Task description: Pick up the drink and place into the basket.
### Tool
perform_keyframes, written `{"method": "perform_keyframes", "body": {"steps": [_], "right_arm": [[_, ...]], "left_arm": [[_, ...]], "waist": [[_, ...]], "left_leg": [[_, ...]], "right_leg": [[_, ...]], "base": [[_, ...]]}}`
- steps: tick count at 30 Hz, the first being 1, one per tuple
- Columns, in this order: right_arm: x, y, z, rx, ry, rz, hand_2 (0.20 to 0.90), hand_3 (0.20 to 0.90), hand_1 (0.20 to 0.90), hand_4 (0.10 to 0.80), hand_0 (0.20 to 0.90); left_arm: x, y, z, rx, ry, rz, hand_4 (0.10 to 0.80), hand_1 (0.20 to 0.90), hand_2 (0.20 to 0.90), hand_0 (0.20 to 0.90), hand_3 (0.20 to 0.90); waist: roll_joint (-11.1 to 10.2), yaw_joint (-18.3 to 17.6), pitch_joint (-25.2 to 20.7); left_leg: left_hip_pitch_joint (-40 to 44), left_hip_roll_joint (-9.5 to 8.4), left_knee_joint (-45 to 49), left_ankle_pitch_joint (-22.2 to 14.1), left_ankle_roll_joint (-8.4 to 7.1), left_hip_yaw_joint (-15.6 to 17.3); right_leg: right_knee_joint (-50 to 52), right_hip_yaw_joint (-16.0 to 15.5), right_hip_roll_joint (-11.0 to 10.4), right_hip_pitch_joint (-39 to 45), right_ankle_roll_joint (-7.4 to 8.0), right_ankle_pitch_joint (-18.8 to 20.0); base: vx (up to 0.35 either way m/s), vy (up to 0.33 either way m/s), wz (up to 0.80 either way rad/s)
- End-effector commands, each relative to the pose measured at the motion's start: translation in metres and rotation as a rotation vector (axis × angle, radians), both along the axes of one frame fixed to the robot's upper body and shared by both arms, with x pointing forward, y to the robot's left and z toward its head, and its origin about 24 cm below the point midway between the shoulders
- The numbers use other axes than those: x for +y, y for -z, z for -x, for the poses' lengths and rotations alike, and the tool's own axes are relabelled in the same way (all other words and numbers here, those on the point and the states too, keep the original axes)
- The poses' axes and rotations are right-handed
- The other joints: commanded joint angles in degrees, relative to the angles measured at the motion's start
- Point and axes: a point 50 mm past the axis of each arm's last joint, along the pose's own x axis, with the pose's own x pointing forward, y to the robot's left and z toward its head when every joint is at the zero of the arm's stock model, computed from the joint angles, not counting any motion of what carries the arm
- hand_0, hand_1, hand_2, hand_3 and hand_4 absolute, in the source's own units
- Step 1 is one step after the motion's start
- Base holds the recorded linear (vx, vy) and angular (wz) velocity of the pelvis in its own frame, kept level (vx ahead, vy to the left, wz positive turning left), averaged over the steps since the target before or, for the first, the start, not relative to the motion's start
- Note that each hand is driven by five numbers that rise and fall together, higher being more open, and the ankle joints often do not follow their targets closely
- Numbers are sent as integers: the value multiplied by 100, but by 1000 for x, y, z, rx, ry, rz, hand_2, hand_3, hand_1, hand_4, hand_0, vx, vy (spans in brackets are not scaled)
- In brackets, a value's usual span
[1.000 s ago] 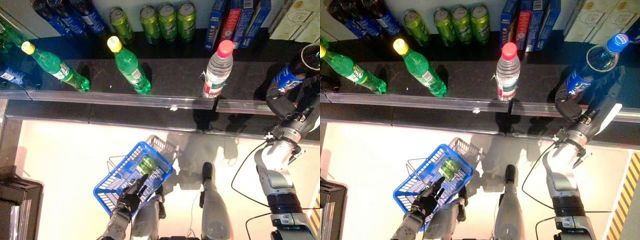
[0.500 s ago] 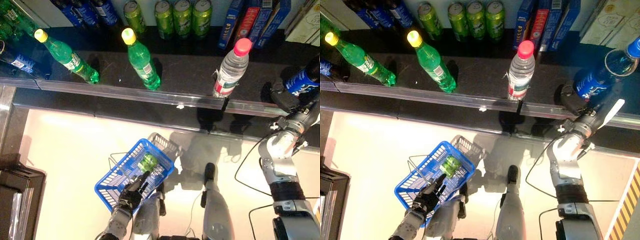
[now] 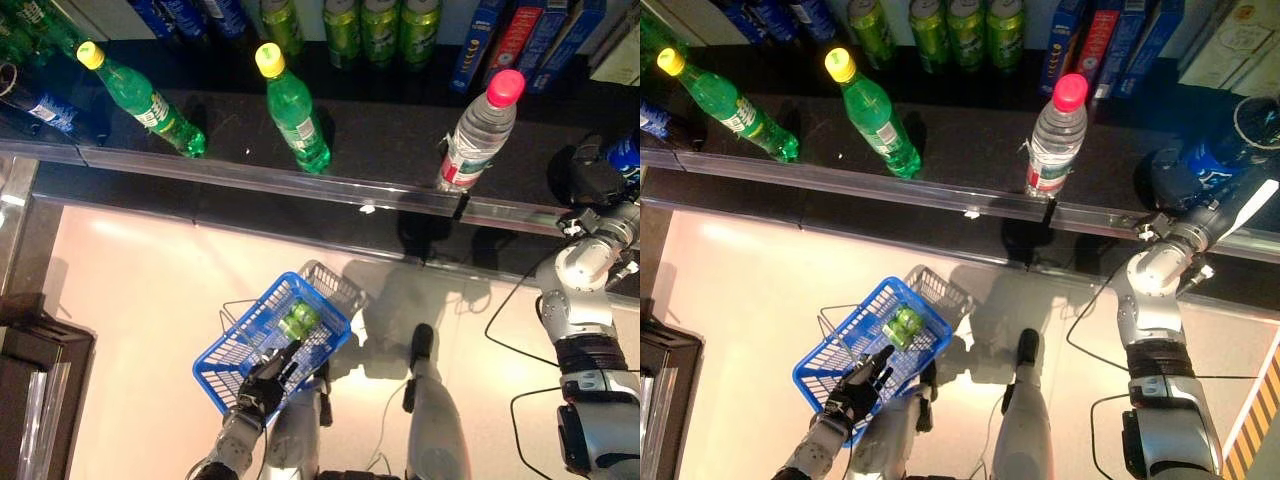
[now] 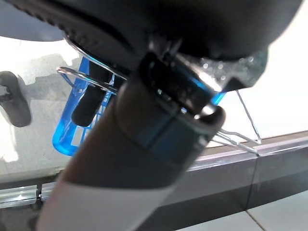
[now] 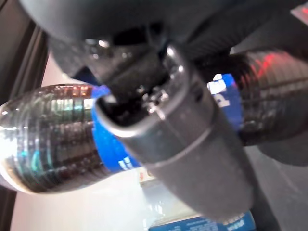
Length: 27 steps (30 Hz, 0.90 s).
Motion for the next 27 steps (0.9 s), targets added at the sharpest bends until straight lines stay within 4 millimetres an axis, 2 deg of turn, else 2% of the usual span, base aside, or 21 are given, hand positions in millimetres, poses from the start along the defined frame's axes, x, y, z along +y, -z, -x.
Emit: {"method": "perform_keyframes", "body": {"steps": [1, 15, 20, 27], "right_arm": [[-21, -68, 16, -215, 54, 128, 300, 200, 300, 100, 300], [-28, -65, 21, -226, 60, 125, 300, 200, 300, 100, 300], [-8, -50, 37, -270, -29, 181, 300, 200, 300, 100, 300], [24, -18, 60, -255, -215, 283, 300, 200, 300, 100, 300]], "left_arm": [[22, 0, 19, -36, -19, -14, 100, 300, 300, 300, 200], [27, -1, 21, -51, -26, -17, 100, 300, 300, 300, 200], [36, 0, 28, -47, -81, -20, 100, 300, 300, 300, 200], [43, 5, 46, -17, -145, -42, 100, 300, 300, 300, 200]], "waist": [[-130, 74, -357], [-181, 86, -381], [-294, -18, -534], [-463, -198, -858]], "left_leg": [[-666, 10, 617, 331, 71, -335], [-650, 18, 753, 316, 72, -338], [-499, 87, 994, 267, 45, -230], [-69, 215, 1013, 297, -5, -89]], "right_leg": [[1078, -274, -232, -29, -182, -920], [1191, -312, -214, 31, -227, -1008], [1339, -346, -224, 284, -286, -1169], [1308, -293, -189, 767, -283, -1287]], "base": [[0, 0, 0], [-3, -1, 1], [-4, 11, 8], [71, -2, 4]]}}
